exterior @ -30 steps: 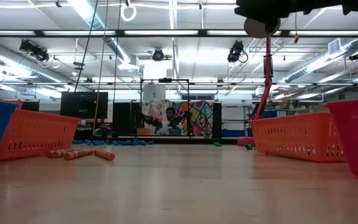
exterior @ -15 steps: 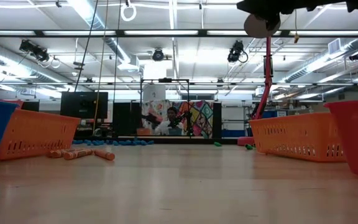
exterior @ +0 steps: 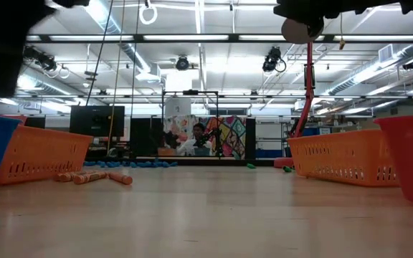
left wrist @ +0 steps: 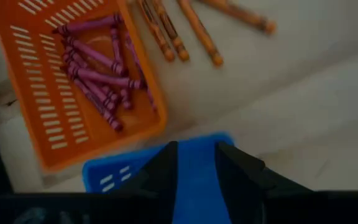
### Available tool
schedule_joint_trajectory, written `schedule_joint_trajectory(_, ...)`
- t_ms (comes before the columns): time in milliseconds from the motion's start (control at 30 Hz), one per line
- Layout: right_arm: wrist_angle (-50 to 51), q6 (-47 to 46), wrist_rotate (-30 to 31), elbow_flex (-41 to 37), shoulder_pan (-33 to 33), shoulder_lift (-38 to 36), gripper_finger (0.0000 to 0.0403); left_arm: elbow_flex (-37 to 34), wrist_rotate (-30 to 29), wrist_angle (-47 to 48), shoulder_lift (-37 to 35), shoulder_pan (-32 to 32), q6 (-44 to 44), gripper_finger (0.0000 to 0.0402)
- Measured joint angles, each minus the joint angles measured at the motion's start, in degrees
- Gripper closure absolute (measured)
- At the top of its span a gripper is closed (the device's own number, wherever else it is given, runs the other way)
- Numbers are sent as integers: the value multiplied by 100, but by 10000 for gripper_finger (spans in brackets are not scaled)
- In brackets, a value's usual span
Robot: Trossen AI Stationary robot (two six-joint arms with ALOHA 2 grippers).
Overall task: Sort crayons
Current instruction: Put the orange crayon into the blue bin
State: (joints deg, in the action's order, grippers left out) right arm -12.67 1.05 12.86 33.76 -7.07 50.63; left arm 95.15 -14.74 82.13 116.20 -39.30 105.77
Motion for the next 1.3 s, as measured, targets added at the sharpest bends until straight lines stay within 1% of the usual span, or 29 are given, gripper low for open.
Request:
schedule_joint_trajectory(67, 2, -3, 0, 0, 0, 0, 264, 0, -65, -10, 0, 173, 123, 283)
schedule_joint_trajectory(167, 85, -5, 0, 0, 0, 0, 264, 0, -279, -145, 0, 431, 35, 283)
schedule_joint_trajectory(300, 256, 1, 0, 0, 0, -78, 264, 1, -462, -672, 5, 799, -620, 283)
schedule_joint_trajectory(433, 583, 3, 106, 0, 0, -397, 264, 7, -495, -1100, 160, 1122, -1201, 283)
schedule_joint_trajectory(633, 1162, -5, 118, 0, 0, -974, 264, 2, -497, -1114, 499, 1445, -1599, 283)
schedule_joint_trajectory(733, 1359, -45, 120, 0, 0, -1132, 264, 4, -513, -1134, 503, 1583, -2070, 283)
schedule_joint_trajectory(800, 1394, -47, 119, 0, 0, -1177, 264, 4, -502, -1140, 503, 1661, -2793, 283)
schedule_joint_trajectory(867, 1401, -47, 118, 0, 0, -1175, 264, 2, -501, -1137, 503, 1711, -3749, 283)
schedule_joint_trajectory(1133, 1403, -47, 118, 0, 0, -1130, 264, 7, -486, -1148, 632, 1719, -8271, 283)
schedule_joint_trajectory(1200, 1407, -47, 118, 0, 0, -1128, 264, 0, -471, -1097, 701, 1721, -9134, 283)
schedule_joint_trajectory(1300, 1418, -47, 118, 0, 0, -1126, 264, 2, -447, -1054, 793, 1786, -9870, 283)
